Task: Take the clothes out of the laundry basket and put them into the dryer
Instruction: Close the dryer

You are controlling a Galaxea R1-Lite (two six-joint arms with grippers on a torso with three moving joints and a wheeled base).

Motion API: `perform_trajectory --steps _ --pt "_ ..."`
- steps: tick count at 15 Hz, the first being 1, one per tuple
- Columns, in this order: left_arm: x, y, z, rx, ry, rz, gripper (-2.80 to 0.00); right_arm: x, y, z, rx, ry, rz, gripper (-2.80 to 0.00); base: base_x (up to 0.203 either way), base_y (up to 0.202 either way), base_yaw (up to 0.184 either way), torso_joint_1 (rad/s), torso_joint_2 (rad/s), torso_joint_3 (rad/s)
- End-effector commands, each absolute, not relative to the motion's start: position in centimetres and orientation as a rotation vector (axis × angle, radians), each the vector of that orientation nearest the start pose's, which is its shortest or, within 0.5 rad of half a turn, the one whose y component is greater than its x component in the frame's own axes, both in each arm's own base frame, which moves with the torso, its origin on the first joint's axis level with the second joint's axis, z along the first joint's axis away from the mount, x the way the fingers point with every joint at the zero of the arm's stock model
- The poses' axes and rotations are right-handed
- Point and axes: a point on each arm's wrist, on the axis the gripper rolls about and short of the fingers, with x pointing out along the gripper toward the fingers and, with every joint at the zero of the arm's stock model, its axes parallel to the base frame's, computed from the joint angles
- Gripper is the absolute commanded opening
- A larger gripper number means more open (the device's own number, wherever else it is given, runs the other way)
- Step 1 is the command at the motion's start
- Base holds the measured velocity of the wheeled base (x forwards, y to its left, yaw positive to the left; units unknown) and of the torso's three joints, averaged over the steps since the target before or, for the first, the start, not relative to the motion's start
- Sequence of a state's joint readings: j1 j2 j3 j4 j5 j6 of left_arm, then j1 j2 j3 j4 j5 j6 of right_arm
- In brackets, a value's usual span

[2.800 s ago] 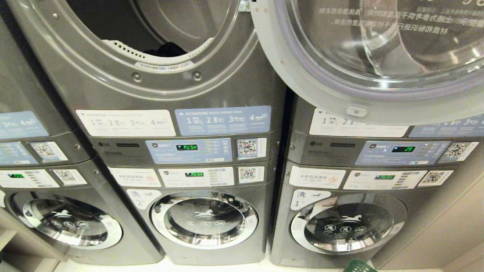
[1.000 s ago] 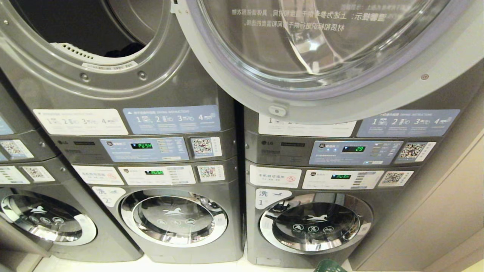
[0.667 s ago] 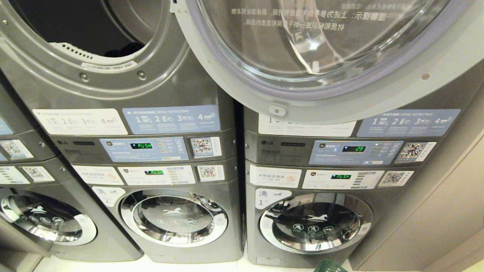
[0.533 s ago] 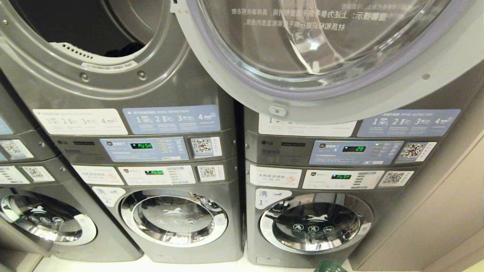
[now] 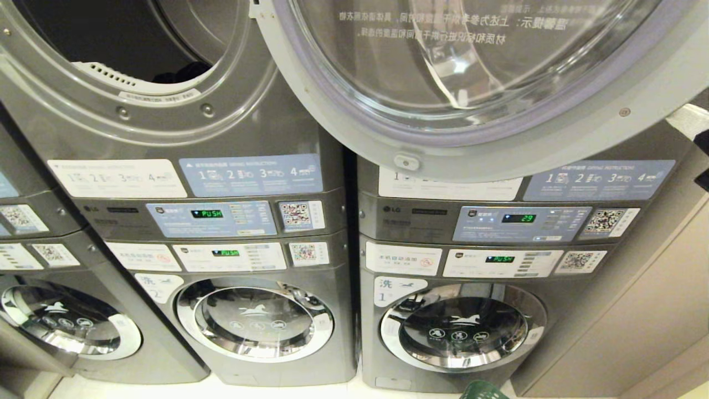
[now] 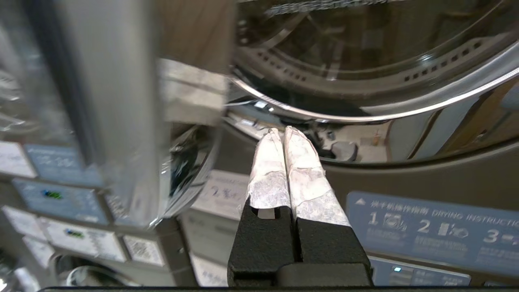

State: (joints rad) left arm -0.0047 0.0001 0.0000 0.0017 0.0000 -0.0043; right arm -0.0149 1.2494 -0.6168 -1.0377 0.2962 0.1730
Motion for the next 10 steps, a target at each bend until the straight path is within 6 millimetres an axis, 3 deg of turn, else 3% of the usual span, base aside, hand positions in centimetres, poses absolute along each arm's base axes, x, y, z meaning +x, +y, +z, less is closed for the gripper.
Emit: perform_trajectory --steps 1,3,6,10 --pt "-2.3 0.0 7.5 -0.005 0.002 -0.004 -2.80 20.7 0.3 28.1 0.114 -0.356 0.299 -2.80 0.000 0.000 0.000 0.000 0.00 0.000" --pt "-2.3 0.0 7.5 -0.005 0.002 -0.005 -2.80 21.2 0.4 28.5 0.123 -0.364 0.306 -2.80 0.000 0.000 0.000 0.000 0.00 0.000" --pt "-2.3 0.0 7.5 -0.005 0.002 -0.004 -2.80 20.3 1.5 29.1 0.144 -0.386 0.381 -2.80 0.000 0.000 0.000 0.000 0.00 0.000" --pt "-2.3 0.0 7.5 -0.005 0.002 -0.005 -2.80 14.9 4.2 30.5 0.181 -0.456 0.652 -2.80 0.000 0.000 0.000 0.000 0.00 0.000"
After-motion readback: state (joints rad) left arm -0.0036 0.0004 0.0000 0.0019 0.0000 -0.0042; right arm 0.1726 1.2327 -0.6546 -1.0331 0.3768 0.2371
